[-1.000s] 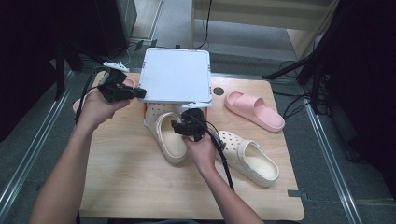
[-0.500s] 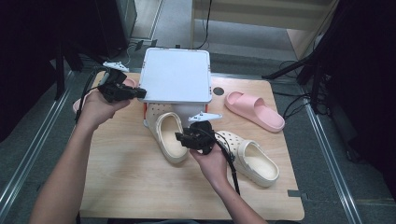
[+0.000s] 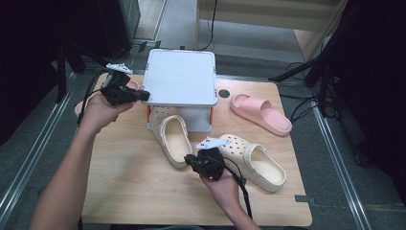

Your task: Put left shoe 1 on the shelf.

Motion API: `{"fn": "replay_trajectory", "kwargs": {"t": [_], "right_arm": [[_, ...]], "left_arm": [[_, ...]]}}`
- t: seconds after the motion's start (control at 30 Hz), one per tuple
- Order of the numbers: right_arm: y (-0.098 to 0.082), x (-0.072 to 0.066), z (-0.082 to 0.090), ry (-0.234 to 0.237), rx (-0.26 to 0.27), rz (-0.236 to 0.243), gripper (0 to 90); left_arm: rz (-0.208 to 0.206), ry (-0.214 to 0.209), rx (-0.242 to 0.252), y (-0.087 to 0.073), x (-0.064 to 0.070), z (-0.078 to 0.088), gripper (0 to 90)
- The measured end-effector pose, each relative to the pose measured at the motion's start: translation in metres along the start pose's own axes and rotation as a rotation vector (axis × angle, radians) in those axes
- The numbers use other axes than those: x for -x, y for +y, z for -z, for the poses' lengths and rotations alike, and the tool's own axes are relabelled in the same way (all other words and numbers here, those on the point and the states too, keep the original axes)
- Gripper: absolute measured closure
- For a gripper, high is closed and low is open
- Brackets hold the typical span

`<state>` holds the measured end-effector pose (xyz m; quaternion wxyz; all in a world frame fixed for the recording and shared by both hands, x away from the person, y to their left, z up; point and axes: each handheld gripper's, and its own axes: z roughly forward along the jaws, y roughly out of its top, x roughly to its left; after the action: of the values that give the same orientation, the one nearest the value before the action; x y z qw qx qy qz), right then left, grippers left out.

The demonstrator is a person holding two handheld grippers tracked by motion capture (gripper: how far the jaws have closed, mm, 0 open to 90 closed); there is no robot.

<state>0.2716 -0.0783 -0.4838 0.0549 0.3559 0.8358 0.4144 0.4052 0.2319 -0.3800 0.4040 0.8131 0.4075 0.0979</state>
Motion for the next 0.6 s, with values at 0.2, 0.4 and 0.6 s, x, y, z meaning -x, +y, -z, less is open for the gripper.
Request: {"fn": "replay_trajectory", "kwargs": {"t": [0.2,0.4,0.6], "right_arm": [[-0.008,-0.004,-0.009,0.003,-0.035,0.03,90.0],[-0.015,-0.003,-0.024,0.0,-0.099,0.026,90.0],[-0.015,0.002,-0.031,-0.009,-0.133,0.029,90.0]], "left_arm": [[0.002,0.005,-0.001,0.0,0.001,0.0,88.5],[0.007,0.001,-0.003,0.0,0.0,0.0,89.4],[0.0,0.008,-0.002,0.0,0.001,0.0,89.5]]}}
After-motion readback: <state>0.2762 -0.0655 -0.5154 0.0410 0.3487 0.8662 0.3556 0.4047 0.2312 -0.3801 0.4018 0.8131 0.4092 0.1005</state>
